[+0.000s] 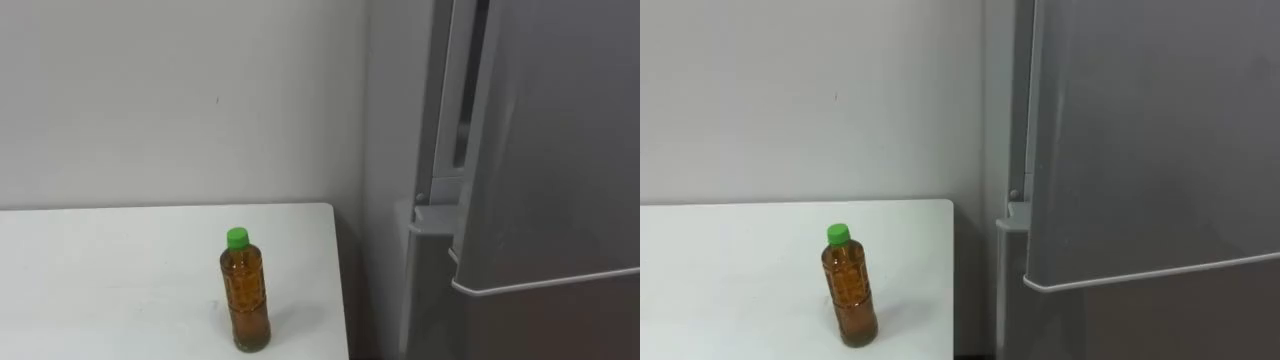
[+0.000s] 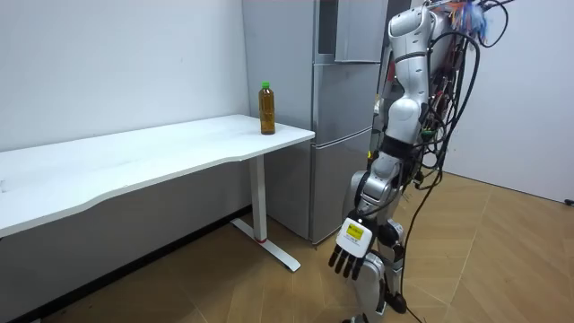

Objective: Put the bottle in the upper fridge

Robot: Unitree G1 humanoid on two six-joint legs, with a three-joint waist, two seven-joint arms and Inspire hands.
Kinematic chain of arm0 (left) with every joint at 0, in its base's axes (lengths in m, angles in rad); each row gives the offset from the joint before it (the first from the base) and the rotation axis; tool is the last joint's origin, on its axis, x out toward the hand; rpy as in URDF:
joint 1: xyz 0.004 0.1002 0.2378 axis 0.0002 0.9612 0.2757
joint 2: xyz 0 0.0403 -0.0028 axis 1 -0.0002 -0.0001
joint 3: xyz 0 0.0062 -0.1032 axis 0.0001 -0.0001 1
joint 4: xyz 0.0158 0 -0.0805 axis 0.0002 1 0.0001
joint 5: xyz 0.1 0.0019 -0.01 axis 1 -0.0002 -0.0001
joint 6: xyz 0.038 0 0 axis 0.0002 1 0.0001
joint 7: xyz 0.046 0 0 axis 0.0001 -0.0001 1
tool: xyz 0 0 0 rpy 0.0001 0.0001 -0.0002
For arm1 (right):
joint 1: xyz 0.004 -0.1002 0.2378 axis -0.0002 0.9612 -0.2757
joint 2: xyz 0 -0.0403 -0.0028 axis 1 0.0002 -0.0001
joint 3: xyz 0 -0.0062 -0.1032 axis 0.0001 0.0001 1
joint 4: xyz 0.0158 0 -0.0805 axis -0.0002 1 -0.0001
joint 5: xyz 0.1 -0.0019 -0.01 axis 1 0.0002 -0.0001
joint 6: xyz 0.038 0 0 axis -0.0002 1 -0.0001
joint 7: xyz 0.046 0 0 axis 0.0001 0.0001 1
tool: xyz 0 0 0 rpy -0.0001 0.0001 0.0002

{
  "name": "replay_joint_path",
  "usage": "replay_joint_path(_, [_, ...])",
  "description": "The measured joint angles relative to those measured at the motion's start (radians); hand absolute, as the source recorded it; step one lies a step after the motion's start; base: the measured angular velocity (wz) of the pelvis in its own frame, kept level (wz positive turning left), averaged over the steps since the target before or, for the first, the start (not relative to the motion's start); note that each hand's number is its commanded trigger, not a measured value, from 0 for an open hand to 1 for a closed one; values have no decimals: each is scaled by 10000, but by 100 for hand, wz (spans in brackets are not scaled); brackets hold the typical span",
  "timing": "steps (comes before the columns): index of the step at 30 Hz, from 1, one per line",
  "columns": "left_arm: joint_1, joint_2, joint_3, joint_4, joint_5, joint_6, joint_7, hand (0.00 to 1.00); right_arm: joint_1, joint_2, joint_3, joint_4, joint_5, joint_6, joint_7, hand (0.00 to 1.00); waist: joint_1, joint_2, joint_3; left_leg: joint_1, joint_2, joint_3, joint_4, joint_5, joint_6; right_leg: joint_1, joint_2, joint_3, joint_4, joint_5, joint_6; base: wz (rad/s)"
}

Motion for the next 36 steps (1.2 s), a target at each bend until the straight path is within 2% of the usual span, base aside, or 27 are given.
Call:
replay_joint_path(6, [-53, -3, 6, 107, 183, 95, 0, 0, -39, 8, -226, 89, -21, 180, 370, 0, -3, -70, 41, -4, -6, -5, -25, 0, 0, 10, -1, 3, -39, -2, 3, 0])
replay_joint_path(15, [-222, -13, 12, 411, 175, 414, 0, 0, -28, 15, -380, 113, -33, 353, 412, 0, -10, -140, 30, 15, -20, -26, -65, 0, 0, 79, 17, 3, -212, 26, 23, 0])
replay_joint_path(21, [-468, -14, 10, 714, 87, 426, 0, 0, -32, 14, -379, 114, -84, 358, 384, 0, 7, -147, 26, -14, -18, -25, -54, 0, 0, 73, 27, 7, -244, 27, 22, 0])
replay_joint_path(29, [-485, -10, 44, 769, -1090, 403, 12, 0, -16, 1, -367, 114, -59, 406, 228, 0, 119, -103, 16, -31, -14, -21, 7, -1, -1, 96, 24, -23, -193, 27, 22, 0])
replay_joint_path(31, [-494, -33, 278, 744, -1321, 367, 16, 0, 39, 1, -371, 108, -64, 380, 173, 0, 234, -86, 11, -15, -14, -24, 13, -1, -1, 108, 24, -13, -193, 28, 20, 0])
replay_joint_path(34, [-483, -37, 752, 446, -2247, 327, 229, 0, 61, 0, -467, 109, -146, 314, 190, 0, 286, -68, 8, 2, -17, -28, 9, -1, -1, 142, 12, -71, -197, 28, 20, 5])
replay_joint_path(36, [-464, -37, 1305, -14, -3305, 159, 543, 0, 49, -5, -596, 108, -324, 308, 188, 0, 311, -29, 15, 3, -16, -26, 7, -1, -1, 164, 2, -127, -193, 27, 22, 8])
